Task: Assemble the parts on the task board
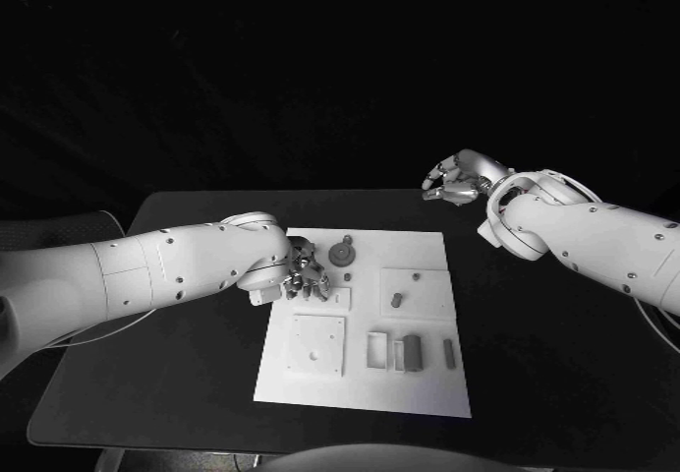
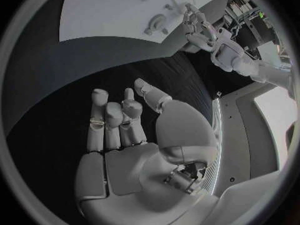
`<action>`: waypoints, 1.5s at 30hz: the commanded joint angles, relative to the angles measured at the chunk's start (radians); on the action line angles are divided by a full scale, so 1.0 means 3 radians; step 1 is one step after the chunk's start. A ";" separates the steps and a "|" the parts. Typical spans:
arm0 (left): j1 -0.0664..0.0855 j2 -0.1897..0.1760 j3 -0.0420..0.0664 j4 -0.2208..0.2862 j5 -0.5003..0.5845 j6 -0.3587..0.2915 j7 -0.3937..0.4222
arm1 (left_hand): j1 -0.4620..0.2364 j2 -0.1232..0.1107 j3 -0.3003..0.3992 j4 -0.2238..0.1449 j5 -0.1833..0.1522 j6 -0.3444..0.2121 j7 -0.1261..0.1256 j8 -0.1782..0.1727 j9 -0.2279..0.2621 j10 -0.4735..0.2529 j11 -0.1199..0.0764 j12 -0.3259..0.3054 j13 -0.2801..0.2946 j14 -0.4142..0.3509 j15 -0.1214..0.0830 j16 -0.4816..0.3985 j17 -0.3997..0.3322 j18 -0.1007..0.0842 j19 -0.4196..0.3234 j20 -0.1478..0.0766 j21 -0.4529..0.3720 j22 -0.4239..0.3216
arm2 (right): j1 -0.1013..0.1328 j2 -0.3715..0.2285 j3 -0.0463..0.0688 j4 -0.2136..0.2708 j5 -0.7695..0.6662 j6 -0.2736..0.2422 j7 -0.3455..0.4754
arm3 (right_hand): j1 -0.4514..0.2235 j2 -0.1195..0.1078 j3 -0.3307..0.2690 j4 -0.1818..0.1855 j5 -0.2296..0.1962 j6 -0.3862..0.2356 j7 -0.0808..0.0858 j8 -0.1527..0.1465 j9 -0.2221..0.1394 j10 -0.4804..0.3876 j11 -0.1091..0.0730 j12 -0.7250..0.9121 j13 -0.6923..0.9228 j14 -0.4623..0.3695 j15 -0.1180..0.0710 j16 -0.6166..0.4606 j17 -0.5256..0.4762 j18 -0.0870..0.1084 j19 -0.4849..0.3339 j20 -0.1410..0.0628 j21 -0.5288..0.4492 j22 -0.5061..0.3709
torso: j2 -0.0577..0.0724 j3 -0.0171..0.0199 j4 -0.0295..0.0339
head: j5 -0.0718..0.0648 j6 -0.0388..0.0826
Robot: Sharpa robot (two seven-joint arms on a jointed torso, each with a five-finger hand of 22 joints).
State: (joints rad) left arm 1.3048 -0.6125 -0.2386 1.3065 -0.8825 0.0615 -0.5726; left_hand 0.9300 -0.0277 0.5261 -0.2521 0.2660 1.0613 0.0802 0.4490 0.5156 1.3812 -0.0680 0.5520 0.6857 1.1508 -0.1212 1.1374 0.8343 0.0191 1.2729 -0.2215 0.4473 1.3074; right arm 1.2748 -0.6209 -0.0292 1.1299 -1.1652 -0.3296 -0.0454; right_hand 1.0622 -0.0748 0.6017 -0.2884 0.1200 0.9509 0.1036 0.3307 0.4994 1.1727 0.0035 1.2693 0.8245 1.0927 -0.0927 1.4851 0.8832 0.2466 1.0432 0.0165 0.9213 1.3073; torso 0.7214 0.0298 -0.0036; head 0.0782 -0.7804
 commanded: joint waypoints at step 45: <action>-0.0028 0.0033 0.0002 -0.0035 -0.0190 0.0094 0.0073 | 0.0000 0.0009 -0.0005 0.0044 0.0020 0.0458 -0.0273 0.0120 0.0752 0.0000 -0.0061 0.0192 0.0049 0.0006 -0.0071 0.0188 -0.0055 0.0071 0.0040 -0.0048 0.0173 0.0084 | 0.0001 0.0006 0.0002 0.0017 -0.0002 0.0071 0.0008 | -0.0016 -0.0013 0.0027 0.0002 0.0010 0.0015 0.0032 -0.0022 0.0009 -0.0026 -0.0008 -0.0018 -0.0004 0.0003 -0.0029 -0.0023 -0.0004 0.0050 0.0004 0.0008 -0.0026 0.0040 | 0.0001 0.0003 -0.0002 | 0.0003 -0.0001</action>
State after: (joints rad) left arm 1.2967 -0.6053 -0.2383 1.2950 -0.9331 0.0689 -0.5632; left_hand 0.9226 -0.0352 0.5209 -0.2358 0.2672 1.0773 0.0644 0.4794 0.7399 1.3813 -0.0822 0.6040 0.6994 1.1509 -0.1361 1.1919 0.8192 0.0192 1.2852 -0.2301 0.4952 1.3077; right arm 1.2748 -0.6198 -0.0292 1.1332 -1.1649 -0.3210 -0.0462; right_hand 1.0622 -0.0748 0.6017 -0.2884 0.1200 0.9509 0.1036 0.3307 0.5009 1.1727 -0.0004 1.2693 0.8246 1.0914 -0.0953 1.4851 0.8833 0.2467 1.0432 0.0165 0.9176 1.3073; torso 0.7215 0.0305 -0.0041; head 0.0798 -0.7808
